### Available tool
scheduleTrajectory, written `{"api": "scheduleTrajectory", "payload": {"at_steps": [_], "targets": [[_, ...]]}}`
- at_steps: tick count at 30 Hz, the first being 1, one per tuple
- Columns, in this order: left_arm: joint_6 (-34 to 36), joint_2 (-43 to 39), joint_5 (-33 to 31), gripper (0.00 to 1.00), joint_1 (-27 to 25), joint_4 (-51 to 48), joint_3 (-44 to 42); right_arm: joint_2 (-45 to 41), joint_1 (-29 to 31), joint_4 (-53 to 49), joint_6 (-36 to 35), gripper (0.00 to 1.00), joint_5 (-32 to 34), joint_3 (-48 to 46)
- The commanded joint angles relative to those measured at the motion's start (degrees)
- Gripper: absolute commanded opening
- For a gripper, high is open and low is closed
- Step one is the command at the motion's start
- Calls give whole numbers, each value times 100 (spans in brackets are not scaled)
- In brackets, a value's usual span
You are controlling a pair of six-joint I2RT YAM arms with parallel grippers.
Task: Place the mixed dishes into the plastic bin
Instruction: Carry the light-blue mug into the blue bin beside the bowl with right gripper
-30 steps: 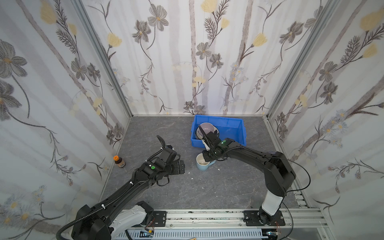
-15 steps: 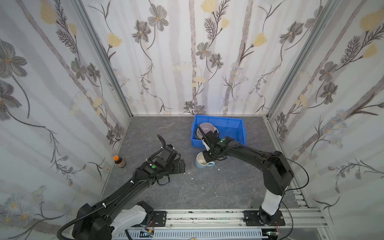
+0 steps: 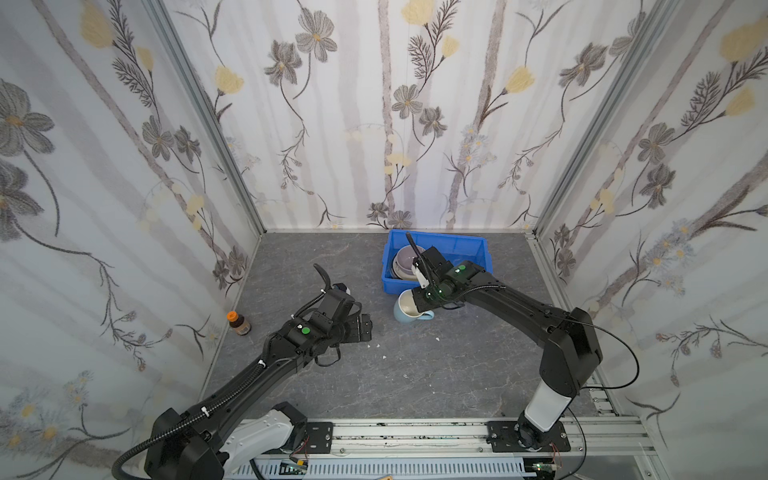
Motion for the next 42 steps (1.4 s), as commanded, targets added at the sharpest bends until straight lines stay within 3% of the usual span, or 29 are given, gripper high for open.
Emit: {"api": "scheduleTrajectory", "payload": {"at_steps": [1, 8, 17, 32, 42], "targets": [[70, -5, -104, 100, 0, -80, 134, -190, -164, 74, -56, 8, 37, 118], [148, 9, -88, 100, 7, -181, 383, -486, -818, -23, -143, 8, 133, 400], [261, 418, 53, 100, 6, -197, 858, -229, -1731, -22, -300, 7, 124, 964], [548, 1689, 294, 100, 1, -135, 1878, 1622, -2826, -747, -786, 7, 405, 2719], [643, 2287, 582, 100, 6, -109, 2194, 2205, -3017, -1055, -1025, 9, 435, 2995]]}}
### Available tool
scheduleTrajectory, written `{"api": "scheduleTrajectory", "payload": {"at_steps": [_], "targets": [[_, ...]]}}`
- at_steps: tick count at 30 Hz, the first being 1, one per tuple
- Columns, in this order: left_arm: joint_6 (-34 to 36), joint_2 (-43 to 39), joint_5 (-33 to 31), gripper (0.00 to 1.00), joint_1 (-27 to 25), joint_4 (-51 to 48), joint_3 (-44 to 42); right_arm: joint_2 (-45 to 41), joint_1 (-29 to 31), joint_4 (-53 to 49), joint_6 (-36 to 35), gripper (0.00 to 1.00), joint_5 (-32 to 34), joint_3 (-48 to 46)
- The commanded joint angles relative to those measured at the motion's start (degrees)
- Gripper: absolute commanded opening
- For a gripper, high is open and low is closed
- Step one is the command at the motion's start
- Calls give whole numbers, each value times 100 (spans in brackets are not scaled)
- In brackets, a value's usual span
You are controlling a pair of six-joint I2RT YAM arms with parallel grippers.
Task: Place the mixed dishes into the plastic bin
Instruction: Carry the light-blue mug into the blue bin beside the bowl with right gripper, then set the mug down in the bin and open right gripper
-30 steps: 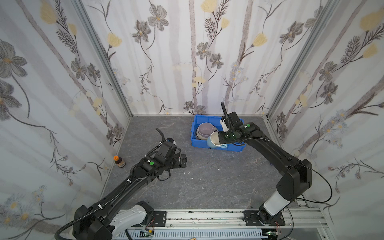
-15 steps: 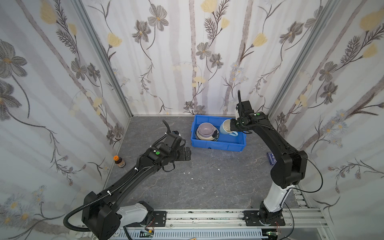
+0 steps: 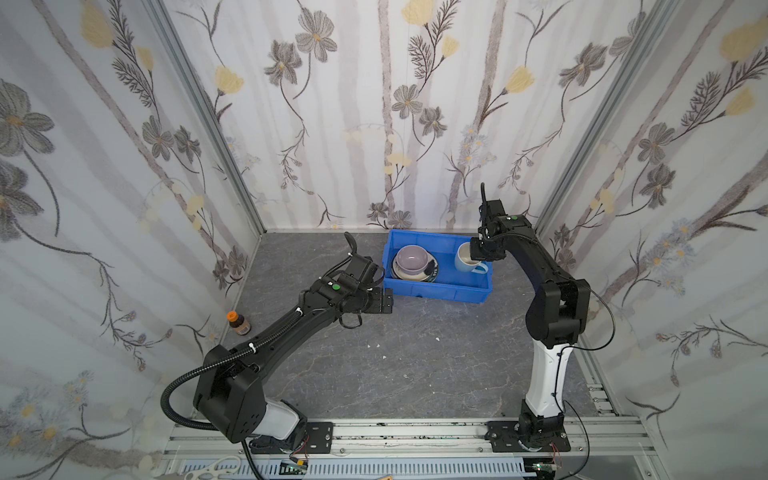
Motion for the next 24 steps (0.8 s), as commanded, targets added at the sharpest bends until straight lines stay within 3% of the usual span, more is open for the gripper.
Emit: {"api": "scheduleTrajectory", "payload": {"at_steps": [1, 20, 24], "targets": [[92, 86, 115, 100, 2, 77, 96, 155, -11, 30, -153, 9, 13, 83], [118, 528, 193, 100, -3, 0, 399, 772, -19, 161, -250, 13, -62, 202], [128, 586, 195, 100, -2, -23, 443, 786, -28, 212, -242, 27, -75, 218]]}}
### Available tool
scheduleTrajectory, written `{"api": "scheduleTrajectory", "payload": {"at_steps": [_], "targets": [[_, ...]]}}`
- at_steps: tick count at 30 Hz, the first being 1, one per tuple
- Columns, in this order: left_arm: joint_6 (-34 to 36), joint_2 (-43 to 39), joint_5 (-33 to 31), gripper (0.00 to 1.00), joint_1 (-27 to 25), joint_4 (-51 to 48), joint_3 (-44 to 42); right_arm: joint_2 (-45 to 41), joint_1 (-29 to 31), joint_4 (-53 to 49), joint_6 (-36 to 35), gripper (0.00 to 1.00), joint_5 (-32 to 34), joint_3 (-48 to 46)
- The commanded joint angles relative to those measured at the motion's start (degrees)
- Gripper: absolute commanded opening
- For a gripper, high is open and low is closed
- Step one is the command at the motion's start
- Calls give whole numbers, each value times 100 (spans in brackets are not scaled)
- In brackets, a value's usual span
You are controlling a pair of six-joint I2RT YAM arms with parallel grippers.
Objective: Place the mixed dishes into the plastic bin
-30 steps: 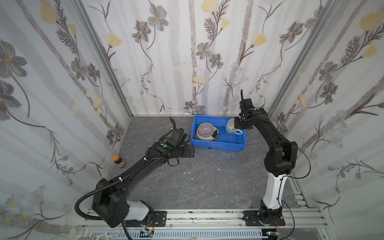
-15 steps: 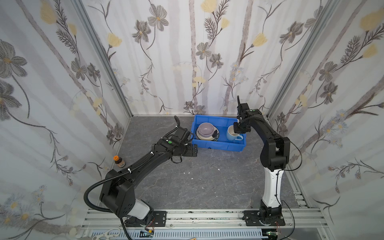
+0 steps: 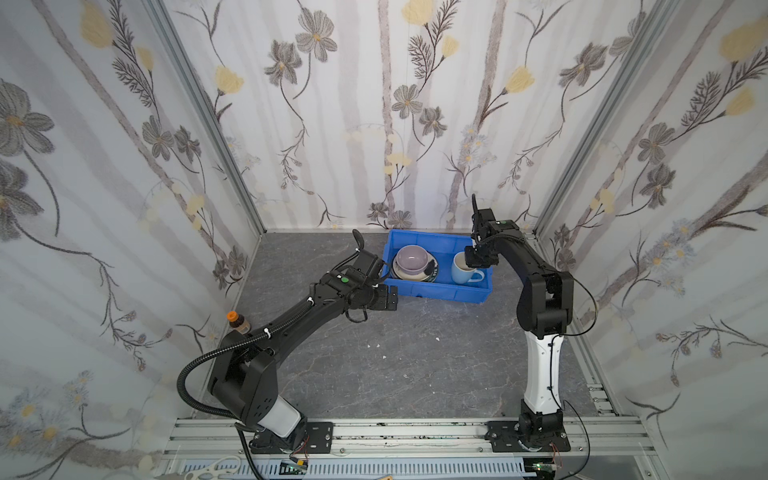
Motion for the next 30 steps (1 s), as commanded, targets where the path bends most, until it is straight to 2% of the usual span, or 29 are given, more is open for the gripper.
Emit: {"api": "scheduleTrajectory", "payload": {"at_steps": [1, 2, 5, 11, 15, 18, 21, 23, 30], "targets": [[42, 47, 44, 100, 1, -17, 75, 30, -7, 182, -34, 30, 0, 51], [40, 53, 45, 100, 2, -23, 83, 12, -7, 199, -26, 36, 1, 55], [46, 55, 45, 100, 2, -26, 84, -73, -7, 252, -5, 39, -21, 51], [55, 55, 55, 100, 2, -24, 74, -303, -7, 358, 32, 52, 5, 66], [55, 5, 36, 100, 1, -16, 39, -449, -5, 398, 46, 54, 27, 60], [81, -65, -39, 100, -6, -1, -12, -600, 2, 403, 59, 61, 0, 51], [91, -179, -153, 100, 2, 24, -96, -808, 49, 449, 51, 76, 1, 19], [74, -280, -280, 100, 0, 43, -152, -999, 104, 521, 30, 97, 31, -61], [-93, -766, -826, 100, 7, 275, -620, -1730, 350, 765, 37, 100, 88, -515]]}}
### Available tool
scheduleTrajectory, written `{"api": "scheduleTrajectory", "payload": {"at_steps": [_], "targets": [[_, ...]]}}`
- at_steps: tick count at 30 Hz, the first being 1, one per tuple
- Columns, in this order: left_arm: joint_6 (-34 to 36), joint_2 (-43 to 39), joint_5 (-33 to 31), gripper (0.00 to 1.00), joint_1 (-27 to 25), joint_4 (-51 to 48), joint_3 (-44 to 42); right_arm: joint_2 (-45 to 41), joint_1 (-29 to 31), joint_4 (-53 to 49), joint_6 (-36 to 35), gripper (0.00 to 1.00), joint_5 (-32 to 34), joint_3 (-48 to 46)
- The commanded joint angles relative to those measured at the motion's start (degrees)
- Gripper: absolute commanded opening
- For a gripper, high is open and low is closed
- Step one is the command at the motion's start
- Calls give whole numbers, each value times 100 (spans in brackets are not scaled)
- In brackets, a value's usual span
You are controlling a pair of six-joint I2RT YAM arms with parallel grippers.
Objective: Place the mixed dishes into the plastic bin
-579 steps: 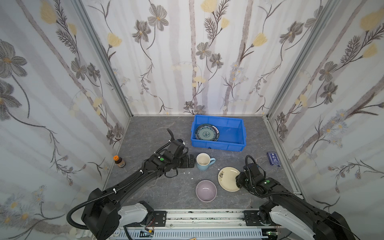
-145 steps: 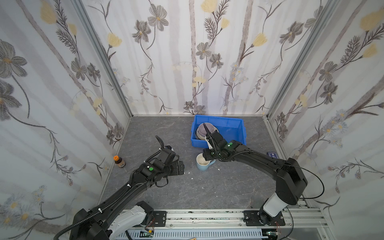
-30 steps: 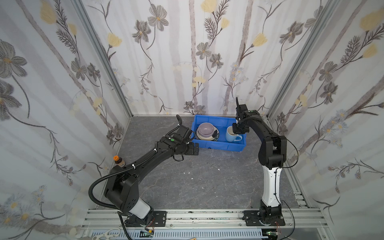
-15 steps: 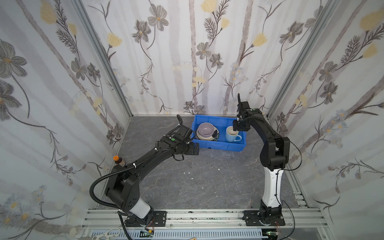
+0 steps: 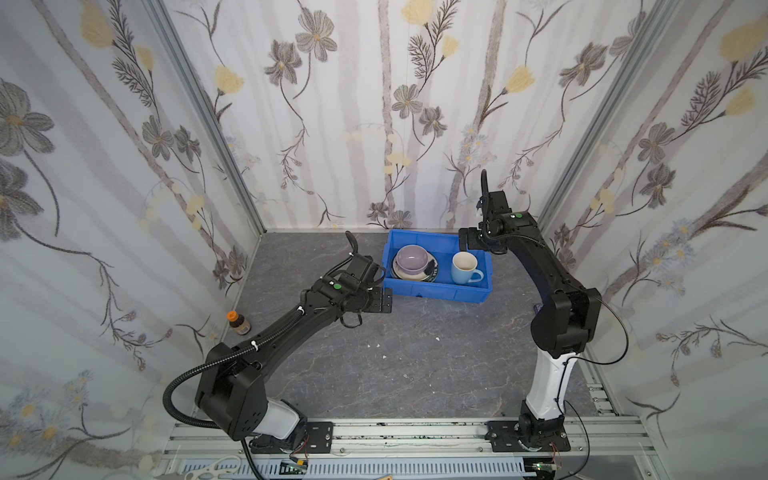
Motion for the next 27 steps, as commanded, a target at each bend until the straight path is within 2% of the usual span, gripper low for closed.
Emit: {"api": "scheduleTrajectory", "payload": {"at_steps": [1, 12, 19, 27], "targets": [[-127, -242, -495, 100, 18, 229, -230, -333, 82, 347, -2, 100, 137, -315], [-409, -1560, -1321, 100, 87, 677, -1369, -2544, 275, 1641, 188, 100, 93, -3132], [-535, -1987, -1828, 100, 120, 830, -2019, -4001, 352, 2608, 305, 100, 217, -5086], [-505, -2599, -2857, 100, 175, 1996, -3116, -5313, 322, 3560, 506, 100, 822, -6627]]}}
